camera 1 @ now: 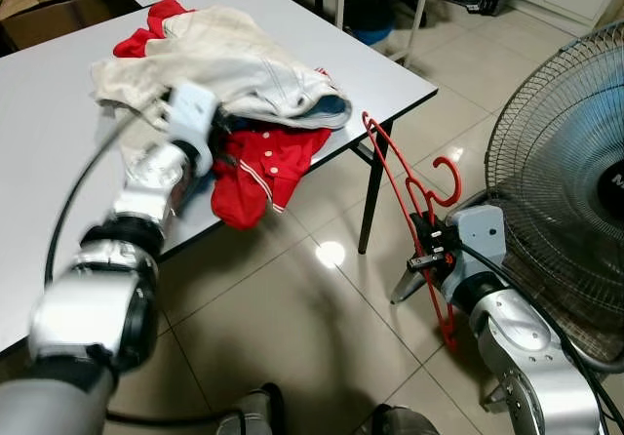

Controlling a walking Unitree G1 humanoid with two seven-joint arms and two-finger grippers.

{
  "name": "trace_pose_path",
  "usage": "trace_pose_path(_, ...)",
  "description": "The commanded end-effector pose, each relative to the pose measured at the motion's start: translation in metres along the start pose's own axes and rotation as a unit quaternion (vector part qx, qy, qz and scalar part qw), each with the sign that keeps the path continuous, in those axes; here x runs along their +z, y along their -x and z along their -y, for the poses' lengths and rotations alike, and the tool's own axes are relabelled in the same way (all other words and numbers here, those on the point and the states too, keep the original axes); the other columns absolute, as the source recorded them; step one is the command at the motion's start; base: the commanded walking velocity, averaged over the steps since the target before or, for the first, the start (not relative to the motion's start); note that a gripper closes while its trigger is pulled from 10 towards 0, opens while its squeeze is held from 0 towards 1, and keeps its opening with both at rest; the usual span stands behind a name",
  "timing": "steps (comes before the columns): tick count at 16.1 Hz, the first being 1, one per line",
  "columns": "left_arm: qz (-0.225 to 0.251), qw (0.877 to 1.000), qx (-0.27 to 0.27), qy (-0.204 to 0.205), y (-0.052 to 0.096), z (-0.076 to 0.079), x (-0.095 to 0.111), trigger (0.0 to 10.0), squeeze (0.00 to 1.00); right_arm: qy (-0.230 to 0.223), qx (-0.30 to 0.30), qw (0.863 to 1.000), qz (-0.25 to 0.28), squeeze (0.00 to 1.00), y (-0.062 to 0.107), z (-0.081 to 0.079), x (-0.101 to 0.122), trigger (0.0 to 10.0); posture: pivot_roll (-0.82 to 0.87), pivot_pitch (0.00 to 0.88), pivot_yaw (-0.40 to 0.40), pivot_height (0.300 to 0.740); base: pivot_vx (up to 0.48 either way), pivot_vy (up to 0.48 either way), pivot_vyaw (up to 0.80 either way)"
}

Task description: Hang hanger

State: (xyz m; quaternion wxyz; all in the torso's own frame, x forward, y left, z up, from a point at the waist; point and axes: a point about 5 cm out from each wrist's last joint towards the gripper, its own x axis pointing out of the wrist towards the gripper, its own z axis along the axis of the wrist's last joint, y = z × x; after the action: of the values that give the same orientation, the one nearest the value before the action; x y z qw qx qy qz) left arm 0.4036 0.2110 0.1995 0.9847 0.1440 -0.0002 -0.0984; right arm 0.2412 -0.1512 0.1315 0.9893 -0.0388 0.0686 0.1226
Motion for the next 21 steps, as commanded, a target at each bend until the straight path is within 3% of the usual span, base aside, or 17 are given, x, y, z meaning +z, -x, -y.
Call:
trace_pose_path(1,0.029,0.998,0.061,-0.003,0.002,-0.029,0.024,0.0,0.00,0.004,-0.004,1.000,0.007,0.00,0.003,0.001,0.004,10.0,-0.15,0.150,0.082,0.740,0.000,0.000,0.00)
trace_pose_path(2,0.053,0.995,0.081,-0.008,0.003,-0.041,0.041,0.0,0.00,0.005,-0.004,1.000,0.007,0.00,0.003,0.001,0.004,10.0,-0.15,0.153,0.076,0.740,0.000,0.000,0.00)
trace_pose_path(3,0.115,0.985,0.122,-0.032,0.007,-0.064,0.081,0.0,0.00,0.008,-0.005,1.000,0.010,0.00,0.002,0.002,0.006,10.0,-0.14,0.154,0.076,0.740,0.000,0.000,0.00)
trace_pose_path(4,0.234,0.951,0.183,-0.089,0.024,-0.090,0.145,0.0,0.00,0.007,-0.025,0.999,0.032,0.00,0.002,0.007,0.012,10.0,-0.14,0.155,0.076,0.740,0.000,0.000,0.00)
trace_pose_path(5,0.298,0.920,0.212,-0.138,0.040,-0.101,0.177,0.0,0.00,0.000,-0.040,0.998,0.043,0.00,0.003,0.011,0.015,10.0,-0.14,0.158,0.081,0.740,0.000,0.000,0.00)
trace_pose_path(6,0.304,0.914,0.216,-0.158,0.043,-0.103,0.179,0.0,0.00,-0.003,-0.040,0.998,0.042,0.00,0.003,0.011,0.015,10.0,-0.14,0.159,0.083,0.740,0.000,0.000,0.00)
trace_pose_path(7,0.277,0.923,0.212,-0.163,0.042,-0.106,0.165,0.0,0.00,-0.002,-0.035,0.999,0.032,0.00,0.002,0.010,0.011,10.0,-0.13,0.161,0.081,0.740,0.000,0.000,0.00)
trace_pose_path(8,0.214,0.942,0.192,-0.175,0.036,-0.101,0.128,0.0,0.00,-0.001,-0.025,0.999,0.027,0.00,0.002,0.005,0.008,10.0,-0.13,0.162,0.082,0.740,0.000,0.000,0.00)
trace_pose_path(10,0.120,0.960,0.161,-0.193,0.033,-0.092,0.069,0.0,0.00,0.005,-0.012,1.000,0.026,0.00,0.001,0.000,0.008,10.0,-0.13,0.164,0.084,0.740,0.000,0.000,0.00)
trace_pose_path(11,0.031,0.968,0.132,-0.211,0.039,-0.081,0.013,0.0,0.00,0.005,-0.010,1.000,0.025,0.00,0.001,-0.001,0.008,10.0,-0.13,0.165,0.084,0.740,0.000,0.000,0.00)
trace_pose_path(12,-0.056,0.963,0.107,-0.239,0.049,-0.075,-0.029,0.0,0.00,0.005,-0.008,1.000,0.023,0.00,0.001,-0.001,0.008,10.0,-0.14,0.164,0.081,0.740,0.000,0.000,0.00)
trace_pose_path(16,-0.162,0.953,0.086,-0.239,0.076,-0.081,-0.078,0.0,0.00,0.008,-0.001,1.000,0.021,0.00,0.000,0.000,0.007,10.0,-0.13,0.158,0.066,0.740,0.000,0.000,0.00)
trace_pose_path(17,-0.203,0.954,0.062,-0.213,0.083,-0.080,-0.091,3.9,0.00,0.012,0.010,1.000,0.019,0.00,-0.003,-0.003,0.007,10.0,-0.13,0.154,0.062,0.740,0.000,0.000,0.00)
trace_pose_path(18,-0.212,0.953,0.060,-0.207,0.085,-0.080,-0.093,3.9,0.00,0.013,0.013,1.000,0.018,0.00,-0.004,-0.004,0.007,10.0,-0.13,0.154,0.062,0.740,0.000,0.000,0.00)
trace_pose_path(19,-0.169,0.979,0.081,-0.085,0.077,-0.082,-0.082,10.0,0.53,0.016,0.015,1.000,0.017,0.00,-0.003,-0.004,0.007,10.0,-0.14,0.149,0.066,0.740,0.000,0.000,0.00)
trace_pose_path(20,-0.144,0.985,0.083,-0.038,0.074,-0.082,-0.075,10.0,1.00,0.017,0.014,1.000,0.017,0.00,-0.003,-0.004,0.006,10.0,-0.14,0.146,0.070,0.740,0.000,0.000,0.00)
trace_pose_path(21,-0.116,0.986,0.117,-0.025,0.073,-0.092,-0.063,10.0,1.00,0.015,0.006,1.000,0.015,0.00,-0.002,-0.001,0.006,10.0,-0.14,0.145,0.072,0.740,0.000,0.000,0.00)
